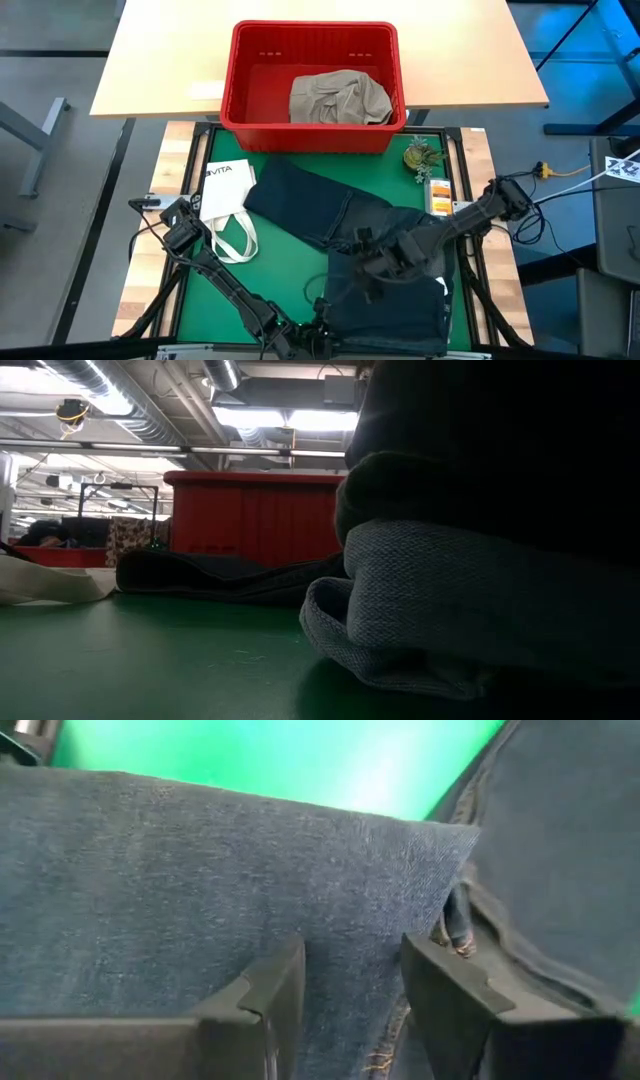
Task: Fold Laundry from Bin
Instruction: Fold the dark blue jeans
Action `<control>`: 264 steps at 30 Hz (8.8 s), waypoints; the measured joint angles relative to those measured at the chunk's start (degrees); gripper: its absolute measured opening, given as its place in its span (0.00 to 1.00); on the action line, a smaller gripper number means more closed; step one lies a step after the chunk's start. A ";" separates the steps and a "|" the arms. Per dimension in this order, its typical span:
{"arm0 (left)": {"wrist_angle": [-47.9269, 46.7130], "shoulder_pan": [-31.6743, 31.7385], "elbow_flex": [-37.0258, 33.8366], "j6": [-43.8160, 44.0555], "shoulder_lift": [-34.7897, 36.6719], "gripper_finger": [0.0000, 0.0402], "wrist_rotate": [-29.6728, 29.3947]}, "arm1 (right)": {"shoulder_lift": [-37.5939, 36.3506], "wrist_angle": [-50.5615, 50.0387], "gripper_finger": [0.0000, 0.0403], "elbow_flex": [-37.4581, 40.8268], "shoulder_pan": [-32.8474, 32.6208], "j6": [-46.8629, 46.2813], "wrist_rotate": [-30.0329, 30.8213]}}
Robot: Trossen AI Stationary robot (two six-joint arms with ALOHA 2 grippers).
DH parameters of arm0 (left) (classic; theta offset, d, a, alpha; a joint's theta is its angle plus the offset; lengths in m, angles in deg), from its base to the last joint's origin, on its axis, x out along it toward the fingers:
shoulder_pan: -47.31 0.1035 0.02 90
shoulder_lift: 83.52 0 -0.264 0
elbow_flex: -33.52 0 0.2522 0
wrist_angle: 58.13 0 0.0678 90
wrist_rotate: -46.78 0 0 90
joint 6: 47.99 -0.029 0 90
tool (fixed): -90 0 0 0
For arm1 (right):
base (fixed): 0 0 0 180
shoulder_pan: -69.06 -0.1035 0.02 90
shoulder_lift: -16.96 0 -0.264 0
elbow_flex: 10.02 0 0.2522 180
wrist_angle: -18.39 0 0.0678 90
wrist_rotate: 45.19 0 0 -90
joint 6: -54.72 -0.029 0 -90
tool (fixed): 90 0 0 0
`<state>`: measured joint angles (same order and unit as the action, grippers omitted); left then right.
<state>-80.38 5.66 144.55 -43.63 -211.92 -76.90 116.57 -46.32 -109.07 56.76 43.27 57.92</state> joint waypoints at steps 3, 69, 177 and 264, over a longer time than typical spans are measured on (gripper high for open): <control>-0.10 0.00 0.00 0.00 0.00 0.06 0.10 | 0.00 0.21 0.41 0.00 2.58 0.10 -3.96; 0.57 -2.08 -0.02 7.13 -0.63 0.40 5.12 | 1.03 -3.20 0.48 -1.44 10.54 1.26 -11.45; 15.19 27.44 -0.02 -6.57 3.93 0.38 33.21 | 0.98 -7.36 0.24 1.09 -39.05 -42.26 -5.19; -15.08 30.51 0.02 -11.08 19.94 0.30 26.82 | -16.79 -21.97 0.45 -0.35 -30.44 -32.08 -4.97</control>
<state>-95.46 36.17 144.57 -54.71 -191.98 -50.08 99.79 -68.29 -109.42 26.32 11.19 52.95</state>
